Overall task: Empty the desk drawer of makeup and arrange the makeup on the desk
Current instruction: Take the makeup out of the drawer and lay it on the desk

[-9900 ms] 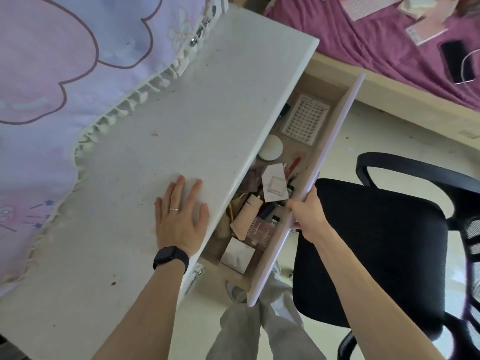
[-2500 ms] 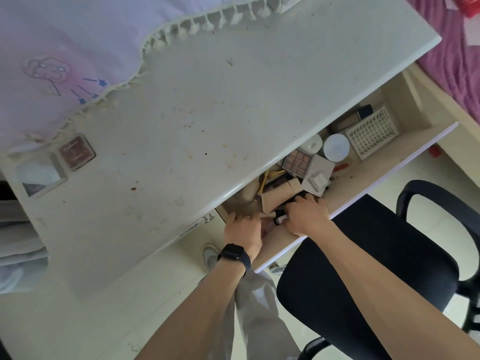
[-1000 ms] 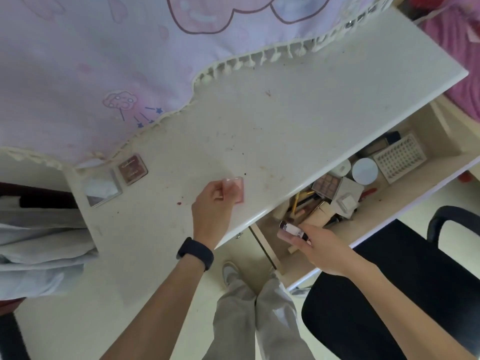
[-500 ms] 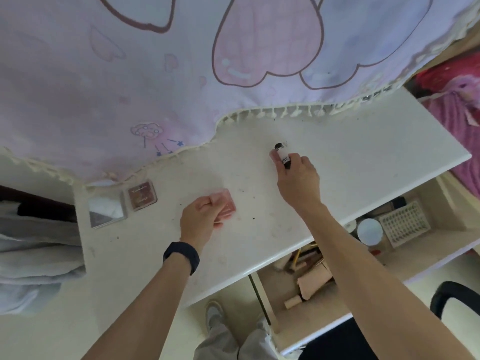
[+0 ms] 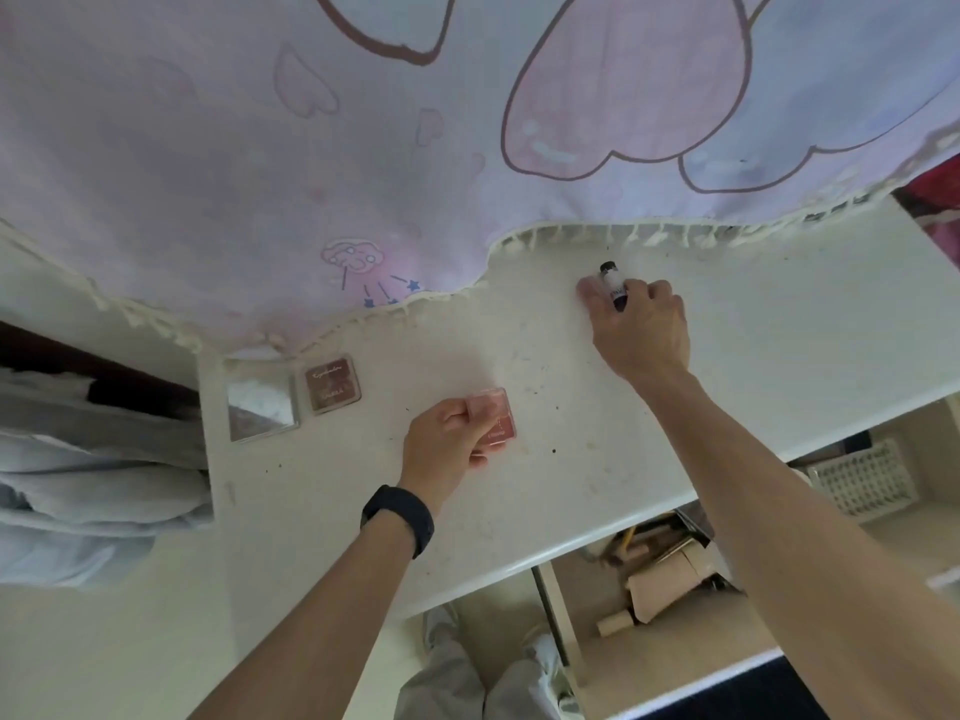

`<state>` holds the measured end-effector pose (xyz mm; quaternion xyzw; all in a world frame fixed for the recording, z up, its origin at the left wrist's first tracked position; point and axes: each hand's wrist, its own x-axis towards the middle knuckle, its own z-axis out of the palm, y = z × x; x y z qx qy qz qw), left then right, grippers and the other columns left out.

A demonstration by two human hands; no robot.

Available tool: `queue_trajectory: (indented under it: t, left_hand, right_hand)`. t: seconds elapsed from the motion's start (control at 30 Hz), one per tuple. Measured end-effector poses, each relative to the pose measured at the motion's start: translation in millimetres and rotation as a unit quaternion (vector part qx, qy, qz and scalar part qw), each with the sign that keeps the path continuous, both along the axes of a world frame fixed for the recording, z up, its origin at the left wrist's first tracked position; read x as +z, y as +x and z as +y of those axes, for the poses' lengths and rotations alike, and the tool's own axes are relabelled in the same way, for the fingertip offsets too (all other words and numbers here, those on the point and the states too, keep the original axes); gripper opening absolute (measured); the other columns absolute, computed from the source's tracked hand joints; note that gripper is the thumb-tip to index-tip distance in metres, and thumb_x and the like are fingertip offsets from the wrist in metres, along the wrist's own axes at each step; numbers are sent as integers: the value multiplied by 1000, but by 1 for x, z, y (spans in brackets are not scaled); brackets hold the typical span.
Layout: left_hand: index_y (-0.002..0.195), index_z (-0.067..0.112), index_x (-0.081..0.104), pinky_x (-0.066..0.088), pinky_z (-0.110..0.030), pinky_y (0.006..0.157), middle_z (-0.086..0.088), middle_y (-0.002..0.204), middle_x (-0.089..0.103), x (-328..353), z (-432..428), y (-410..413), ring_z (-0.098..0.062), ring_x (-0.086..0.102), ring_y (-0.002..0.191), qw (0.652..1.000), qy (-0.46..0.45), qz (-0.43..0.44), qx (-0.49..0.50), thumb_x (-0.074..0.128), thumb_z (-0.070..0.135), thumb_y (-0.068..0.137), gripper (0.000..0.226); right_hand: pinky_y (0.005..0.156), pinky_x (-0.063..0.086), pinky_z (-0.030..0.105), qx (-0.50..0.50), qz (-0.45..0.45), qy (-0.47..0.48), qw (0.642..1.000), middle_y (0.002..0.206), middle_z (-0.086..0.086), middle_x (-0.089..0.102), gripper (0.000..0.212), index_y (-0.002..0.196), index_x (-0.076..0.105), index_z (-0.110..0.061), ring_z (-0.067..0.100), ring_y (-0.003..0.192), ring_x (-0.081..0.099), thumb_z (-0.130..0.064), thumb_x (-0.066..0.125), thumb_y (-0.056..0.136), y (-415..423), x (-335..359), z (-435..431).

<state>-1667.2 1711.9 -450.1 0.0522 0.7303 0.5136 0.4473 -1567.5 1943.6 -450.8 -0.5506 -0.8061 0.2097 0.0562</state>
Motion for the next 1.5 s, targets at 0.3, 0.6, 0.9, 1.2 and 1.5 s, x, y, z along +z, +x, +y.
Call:
queue_trajectory:
  t: [0.3, 0.6, 0.9, 1.2, 1.5]
  left_hand:
    - [110, 13, 72, 61, -32, 72, -9, 99, 77, 9, -8, -2, -28, 75, 86, 996, 44, -73, 34, 69, 16, 91, 19]
    - [110, 21, 69, 56, -31, 71, 0, 95, 78, 22, -32, -11, -19, 75, 87, 997, 46, -37, 46, 79, 31, 85, 29]
    - [111, 35, 65, 48, -28, 89, 19, 112, 66, 19, -93, -58, -2, 59, 104, 940, -80, 329, -35, 69, 34, 90, 21]
    - [147, 30, 46, 25, -45, 120, -3, 157, 35, -1, -147, -130, -31, 21, 149, 810, -250, 490, -204, 60, 36, 96, 54]
    - [151, 35, 38, 27, -54, 117, -4, 160, 31, -7, -147, -128, -31, 20, 150, 795, -276, 501, -203, 56, 40, 97, 57]
  right_hand:
    - [97, 40, 44, 34, -22, 51, 998, 135, 16, 52, 56, 136, 55, -9, 37, 125, 42, -51, 47, 101, 11, 4, -18]
    - [79, 52, 13, 64, 263, -311, 911, 94, -25, 74, 17, 105, 72, -34, -4, 91, 69, -46, 68, 93, 27, 23, -157]
    - [71, 47, 6, -13, 259, -299, 918, 82, -17, 73, 15, 100, 74, -25, -9, 81, 66, -36, 75, 90, -25, 6, -191]
    - [70, 40, 24, 52, 150, -166, 973, 96, -8, 73, 20, 110, 66, -21, 12, 82, 59, -36, 60, 98, -118, 3, -182]
    - [68, 43, 33, 87, 62, -75, 992, 85, 1, 69, 20, 100, 63, -15, 28, 90, 60, -33, 57, 95, -130, 1, -181]
